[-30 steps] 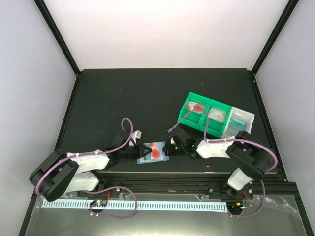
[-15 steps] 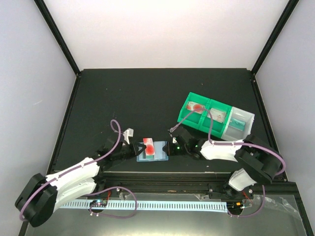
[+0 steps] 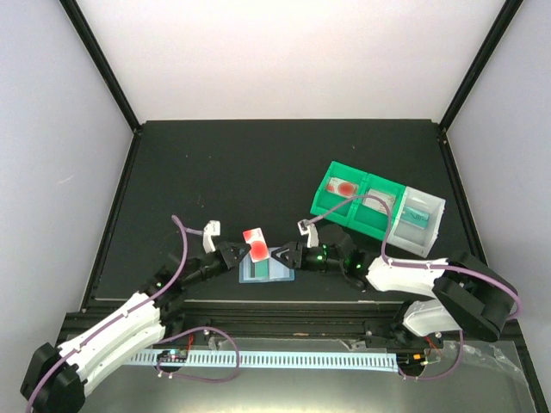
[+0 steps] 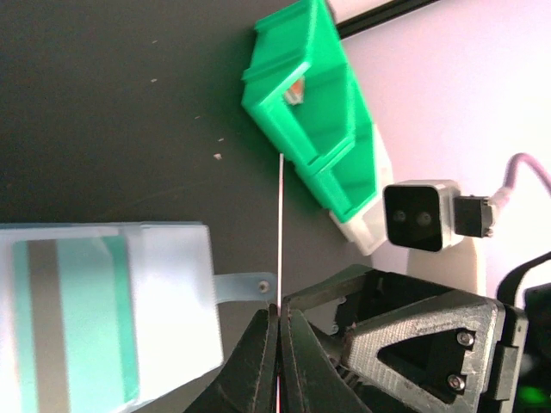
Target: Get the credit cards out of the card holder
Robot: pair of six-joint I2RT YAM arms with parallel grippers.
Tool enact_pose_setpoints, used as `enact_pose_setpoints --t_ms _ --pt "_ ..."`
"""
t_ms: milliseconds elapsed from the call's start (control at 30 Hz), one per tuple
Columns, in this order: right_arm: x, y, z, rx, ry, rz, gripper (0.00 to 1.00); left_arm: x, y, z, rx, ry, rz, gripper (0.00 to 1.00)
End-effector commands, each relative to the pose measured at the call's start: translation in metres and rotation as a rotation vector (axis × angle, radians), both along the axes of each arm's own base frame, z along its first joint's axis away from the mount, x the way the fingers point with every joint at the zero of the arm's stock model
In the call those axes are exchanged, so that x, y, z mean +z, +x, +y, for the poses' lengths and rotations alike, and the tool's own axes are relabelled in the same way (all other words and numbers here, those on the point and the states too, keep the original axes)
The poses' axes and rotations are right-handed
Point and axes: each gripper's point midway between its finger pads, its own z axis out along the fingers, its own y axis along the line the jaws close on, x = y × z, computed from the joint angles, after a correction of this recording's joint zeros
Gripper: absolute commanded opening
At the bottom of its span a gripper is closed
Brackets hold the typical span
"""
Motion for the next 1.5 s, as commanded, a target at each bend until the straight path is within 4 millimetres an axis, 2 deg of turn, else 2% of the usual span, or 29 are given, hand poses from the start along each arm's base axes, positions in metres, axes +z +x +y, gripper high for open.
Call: enact_pose_setpoints --t_ms 0,133,200,500,633,667,800,867,967,1100,1233,1333,1467 --pt "0.044 0.001 0.016 0.016 0.158 -0.008 0.58 0.026 0.000 -0.001 0.013 -0.115 -0.046 0.02" --pt "0.053 0.001 0.022 0.025 0.194 0.002 0.59 0.034 -0.002 -0.002 0.002 -0.156 -0.063 0.02" --pt "0.057 0.001 0.025 0.037 0.209 0.001 0.57 0.035 -0.004 -0.003 -0.007 -0.168 -0.065 0.02" --pt "0.066 -0.001 0.030 0.072 0.228 -0.024 0.17 0.040 -0.009 -0.005 -0.036 -0.201 -0.086 0.01" --pt "0.068 -0.005 0.029 0.098 0.235 -0.038 0.05 0.042 -0.010 -0.004 -0.034 -0.204 -0.099 0.02" --pt "0.068 -0.007 0.029 0.108 0.232 -0.045 0.01 0.043 -0.010 -0.003 -0.034 -0.200 -0.103 0.04" --pt "0.072 -0.018 0.024 0.171 0.204 -0.116 0.01 0.048 -0.016 -0.005 -0.069 -0.188 -0.130 0.38" --pt "0.073 -0.028 0.021 0.223 0.193 -0.141 0.01 0.047 -0.020 -0.005 -0.087 -0.171 -0.136 0.48" --pt "0.073 -0.045 0.013 0.309 0.186 -0.169 0.01 0.047 -0.027 -0.005 -0.125 -0.136 -0.155 0.54" --pt "0.069 -0.064 0.005 0.421 0.132 -0.210 0.01 0.057 -0.042 -0.009 -0.212 -0.135 -0.229 0.60" --pt "0.074 -0.079 0.000 0.528 0.103 -0.252 0.01 0.067 -0.058 -0.015 -0.322 -0.116 -0.284 0.58" --pt "0.080 -0.089 -0.004 0.587 0.102 -0.274 0.01 0.072 -0.067 -0.019 -0.388 -0.106 -0.305 0.51" --pt "0.082 -0.093 -0.008 0.612 0.089 -0.293 0.01 0.074 -0.075 -0.021 -0.445 -0.096 -0.315 0.27"
